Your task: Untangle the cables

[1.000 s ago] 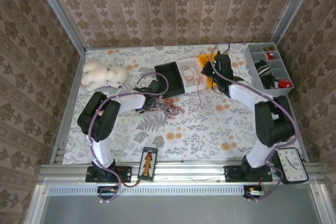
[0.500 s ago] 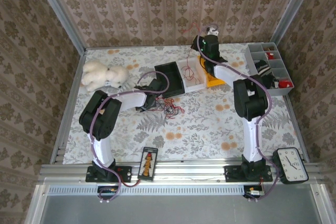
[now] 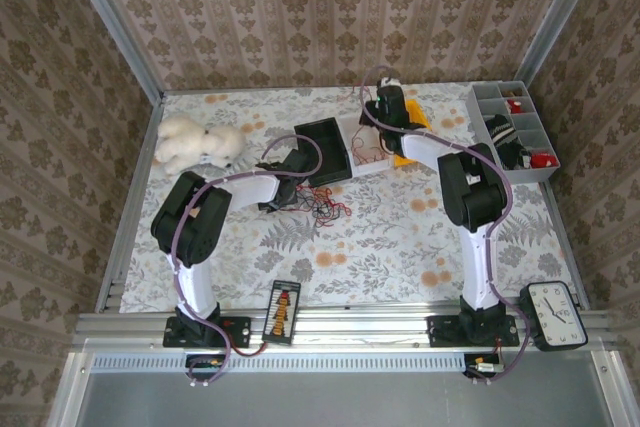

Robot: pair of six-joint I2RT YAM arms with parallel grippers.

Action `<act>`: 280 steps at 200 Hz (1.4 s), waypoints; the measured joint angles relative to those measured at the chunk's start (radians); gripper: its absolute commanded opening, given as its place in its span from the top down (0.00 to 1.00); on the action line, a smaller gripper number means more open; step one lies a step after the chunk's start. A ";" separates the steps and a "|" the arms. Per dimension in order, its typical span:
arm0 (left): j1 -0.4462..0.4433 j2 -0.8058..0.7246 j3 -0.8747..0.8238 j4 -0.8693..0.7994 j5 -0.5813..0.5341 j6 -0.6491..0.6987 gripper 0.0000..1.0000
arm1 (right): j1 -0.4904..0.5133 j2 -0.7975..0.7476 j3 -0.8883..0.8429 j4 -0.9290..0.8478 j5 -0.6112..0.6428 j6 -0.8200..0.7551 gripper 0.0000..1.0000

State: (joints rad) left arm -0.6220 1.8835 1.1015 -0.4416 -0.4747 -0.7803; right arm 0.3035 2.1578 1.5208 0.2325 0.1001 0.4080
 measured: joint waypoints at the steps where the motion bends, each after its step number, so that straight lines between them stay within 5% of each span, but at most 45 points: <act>1: 0.000 0.000 0.000 0.000 0.000 0.000 1.00 | 0.001 -0.004 -0.006 -0.002 0.000 -0.002 1.00; 87: 0.001 0.000 0.000 0.000 0.002 0.000 1.00 | 0.015 -0.105 -0.108 -0.182 0.009 -0.039 1.00; 174: 0.001 0.000 0.001 0.000 0.002 0.000 1.00 | 0.057 -0.105 -0.073 -0.406 0.150 -0.009 1.00; 280: 0.001 -0.001 0.000 0.000 0.002 0.001 1.00 | 0.027 -0.115 -0.029 -0.371 0.080 0.120 1.00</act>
State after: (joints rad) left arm -0.6212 1.8828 1.1019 -0.4416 -0.4725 -0.7795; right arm 0.3302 2.0430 1.4918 -0.1387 0.1806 0.5282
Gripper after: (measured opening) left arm 0.068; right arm 0.042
